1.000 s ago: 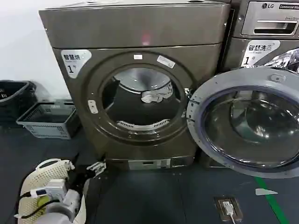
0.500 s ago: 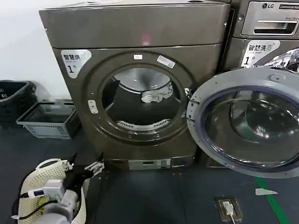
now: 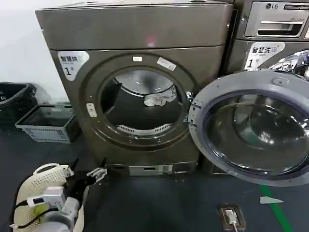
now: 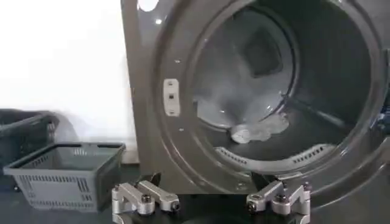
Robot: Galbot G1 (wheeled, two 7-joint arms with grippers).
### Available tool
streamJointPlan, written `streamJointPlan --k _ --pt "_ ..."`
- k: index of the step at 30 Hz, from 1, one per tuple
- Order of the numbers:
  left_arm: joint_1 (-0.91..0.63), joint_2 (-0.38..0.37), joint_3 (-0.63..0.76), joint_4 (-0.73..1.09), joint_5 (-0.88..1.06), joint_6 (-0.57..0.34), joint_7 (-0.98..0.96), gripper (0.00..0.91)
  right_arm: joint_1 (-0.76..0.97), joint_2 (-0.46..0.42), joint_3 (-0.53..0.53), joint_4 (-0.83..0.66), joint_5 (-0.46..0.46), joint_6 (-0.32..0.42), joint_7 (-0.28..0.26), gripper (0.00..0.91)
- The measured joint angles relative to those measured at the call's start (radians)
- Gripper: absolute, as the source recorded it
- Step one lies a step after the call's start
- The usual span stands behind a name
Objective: Grasp the clothes from the dryer.
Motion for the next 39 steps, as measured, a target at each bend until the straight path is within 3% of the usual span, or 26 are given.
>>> streamJointPlan --k 24,39 --pt "0.002 -0.007 0.001 0.004 0.0 0.0 0.002 0.907 0.003 0.003 -0.004 -0.009 0.001 0.011 0.003 0.907" --pt "-0.001 -0.006 0.004 0.008 0.004 0.0 0.008 0.907 -0.001 0.004 0.003 -0.024 0.019 0.037 0.052 0.907"
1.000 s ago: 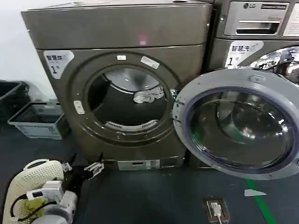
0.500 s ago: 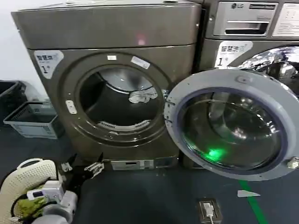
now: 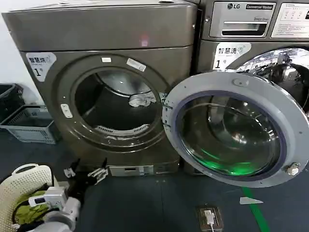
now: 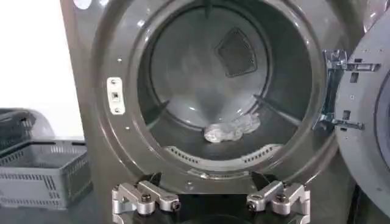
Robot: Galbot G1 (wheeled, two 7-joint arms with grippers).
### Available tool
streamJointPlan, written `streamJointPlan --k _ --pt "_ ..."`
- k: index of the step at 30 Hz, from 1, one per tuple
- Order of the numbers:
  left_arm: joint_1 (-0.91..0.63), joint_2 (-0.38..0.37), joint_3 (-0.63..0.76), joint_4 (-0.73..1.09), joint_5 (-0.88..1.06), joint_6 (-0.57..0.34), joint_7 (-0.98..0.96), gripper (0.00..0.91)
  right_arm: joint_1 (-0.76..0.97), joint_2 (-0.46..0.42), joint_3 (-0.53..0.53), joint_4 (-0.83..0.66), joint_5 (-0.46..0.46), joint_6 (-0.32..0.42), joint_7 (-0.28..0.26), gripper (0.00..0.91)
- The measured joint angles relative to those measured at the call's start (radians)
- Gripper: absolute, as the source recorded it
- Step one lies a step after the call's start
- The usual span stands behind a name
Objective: Grasp the clothes from the dryer.
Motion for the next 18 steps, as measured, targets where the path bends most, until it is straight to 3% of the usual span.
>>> streamJointPlan --k 18 --pt "-0.001 0.002 0.003 0.001 -0.001 0.0 0.007 0.907 -0.012 0.002 0.022 -0.016 0.071 0.043 0.048 0.907"
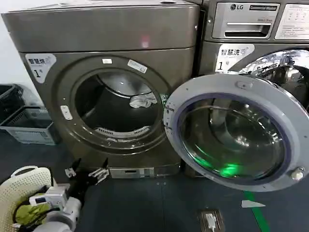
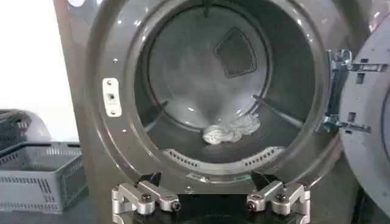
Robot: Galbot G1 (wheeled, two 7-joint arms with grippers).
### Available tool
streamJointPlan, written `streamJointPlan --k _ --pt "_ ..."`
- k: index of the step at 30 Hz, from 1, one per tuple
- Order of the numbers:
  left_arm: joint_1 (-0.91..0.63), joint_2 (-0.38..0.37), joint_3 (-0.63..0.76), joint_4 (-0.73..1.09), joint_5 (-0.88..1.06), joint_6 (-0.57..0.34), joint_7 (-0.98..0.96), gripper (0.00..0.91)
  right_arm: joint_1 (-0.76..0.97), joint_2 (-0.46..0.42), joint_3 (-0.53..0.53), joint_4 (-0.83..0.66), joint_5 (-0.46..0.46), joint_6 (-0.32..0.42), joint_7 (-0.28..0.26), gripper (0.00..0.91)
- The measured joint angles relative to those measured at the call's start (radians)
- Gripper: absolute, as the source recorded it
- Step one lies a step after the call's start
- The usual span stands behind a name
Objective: Grasp the clothes from the dryer.
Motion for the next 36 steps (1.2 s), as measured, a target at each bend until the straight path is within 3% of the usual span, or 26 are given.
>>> streamJointPlan --k 36 --pt "-0.004 -0.004 0.006 0.01 0.008 0.0 0.001 0.907 -0.003 0.02 -0.007 -0.007 0.013 0.024 0.007 0.907"
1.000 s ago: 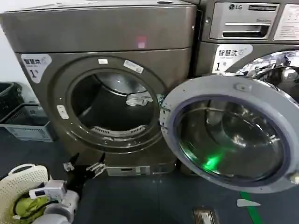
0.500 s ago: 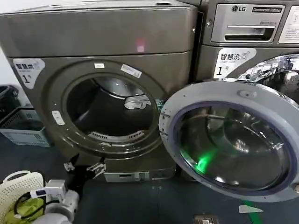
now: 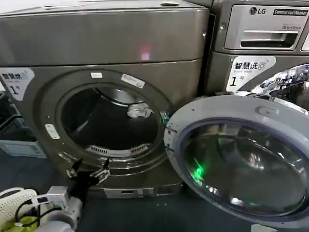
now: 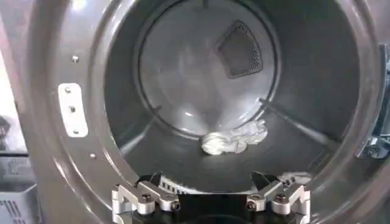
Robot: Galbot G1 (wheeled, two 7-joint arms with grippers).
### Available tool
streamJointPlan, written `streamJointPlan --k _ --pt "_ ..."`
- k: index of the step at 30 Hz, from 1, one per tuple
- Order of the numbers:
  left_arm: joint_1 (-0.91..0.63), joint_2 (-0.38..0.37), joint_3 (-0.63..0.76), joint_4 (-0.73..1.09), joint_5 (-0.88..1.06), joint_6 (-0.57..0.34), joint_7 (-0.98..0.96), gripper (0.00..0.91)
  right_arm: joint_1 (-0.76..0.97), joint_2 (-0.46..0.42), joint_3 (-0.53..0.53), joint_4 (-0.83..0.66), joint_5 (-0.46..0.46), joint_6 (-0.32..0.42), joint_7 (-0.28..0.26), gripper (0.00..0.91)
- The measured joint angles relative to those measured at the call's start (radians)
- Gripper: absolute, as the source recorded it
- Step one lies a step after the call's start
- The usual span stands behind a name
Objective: Grasp the clothes from the dryer.
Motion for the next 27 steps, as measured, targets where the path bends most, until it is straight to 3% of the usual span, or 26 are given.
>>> streamJointPlan --k 27 --pt "-0.028 -0.003 0.023 0.04 0.01 0.0 -0.001 0.907 -0.006 0.014 -0.002 -0.002 -0.002 0.01 -0.003 0.907"
